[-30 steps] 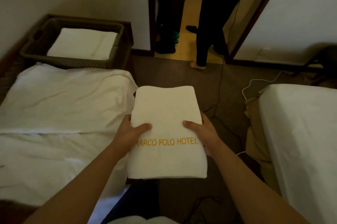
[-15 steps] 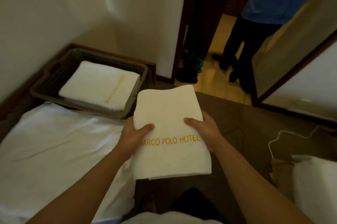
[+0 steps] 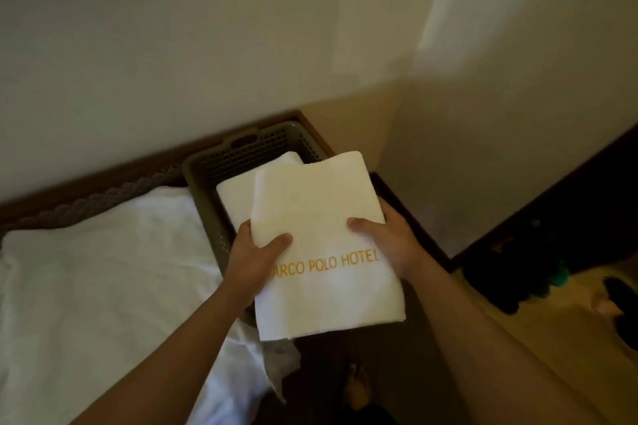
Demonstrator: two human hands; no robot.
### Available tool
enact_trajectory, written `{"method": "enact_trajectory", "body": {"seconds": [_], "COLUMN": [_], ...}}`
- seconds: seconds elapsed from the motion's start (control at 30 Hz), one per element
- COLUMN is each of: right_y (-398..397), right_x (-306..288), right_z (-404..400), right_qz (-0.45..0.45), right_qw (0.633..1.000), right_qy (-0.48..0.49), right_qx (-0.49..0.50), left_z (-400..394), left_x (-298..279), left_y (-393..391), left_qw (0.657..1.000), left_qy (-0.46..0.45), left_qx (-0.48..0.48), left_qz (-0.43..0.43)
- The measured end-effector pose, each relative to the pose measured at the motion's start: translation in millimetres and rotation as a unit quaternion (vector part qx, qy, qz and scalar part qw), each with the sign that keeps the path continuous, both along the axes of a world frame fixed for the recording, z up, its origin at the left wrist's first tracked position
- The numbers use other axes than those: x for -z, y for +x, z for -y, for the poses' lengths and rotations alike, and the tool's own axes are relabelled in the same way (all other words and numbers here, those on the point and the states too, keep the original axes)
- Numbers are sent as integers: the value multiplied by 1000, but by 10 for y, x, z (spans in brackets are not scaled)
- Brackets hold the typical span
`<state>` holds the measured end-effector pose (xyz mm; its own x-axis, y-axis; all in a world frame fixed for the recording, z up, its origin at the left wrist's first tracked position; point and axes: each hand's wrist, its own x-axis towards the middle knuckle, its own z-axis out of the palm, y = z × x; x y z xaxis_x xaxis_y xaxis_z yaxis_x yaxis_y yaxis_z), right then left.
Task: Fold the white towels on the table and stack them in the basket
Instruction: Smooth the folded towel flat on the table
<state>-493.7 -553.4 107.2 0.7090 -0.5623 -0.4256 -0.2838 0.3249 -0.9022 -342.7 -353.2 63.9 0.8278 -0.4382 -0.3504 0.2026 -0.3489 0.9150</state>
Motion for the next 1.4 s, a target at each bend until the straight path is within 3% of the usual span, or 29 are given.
{"method": "enact_trajectory", "body": {"seconds": [0.17,0.3,0.43,0.53,0.67,0.93,1.13,1.23,1.4], "right_y": [774,1497,1940,1839,1612,1308,976,917,785], "right_x": [70,119,573,966,1162,918,1180,1196,1236], "right_z": [610,870,1076,1092,1047,966,834,797,690], "right_qz": [-5,-15,-130,-200,-174,-180,-212,-205,-252], "right_qw": [993,989,965,940,948,931,931,938,918], "right_qy": [-5,-19,5,-6,-16,-8,-117,-107,-177], "right_qx": [-114,-147,-227,-275,-267,-318,-273,-259,-251], "left_z": [254,367,416,380,317,258,217,208,223], "left_x": [84,120,469,801,938,845,942,930,927], "left_y": [288,670,1039,928,531,222,-69,-116,-200], "left_qw": [993,982,976,969,965,974,975,975,975], "left_qy": [15,20,26,83,121,130,164,163,170], "left_qx": [-115,-189,-189,-190,-210,-169,-124,-138,-120], "left_qz": [2,19,-104,-136,-99,-77,-86,-65,-73]}}
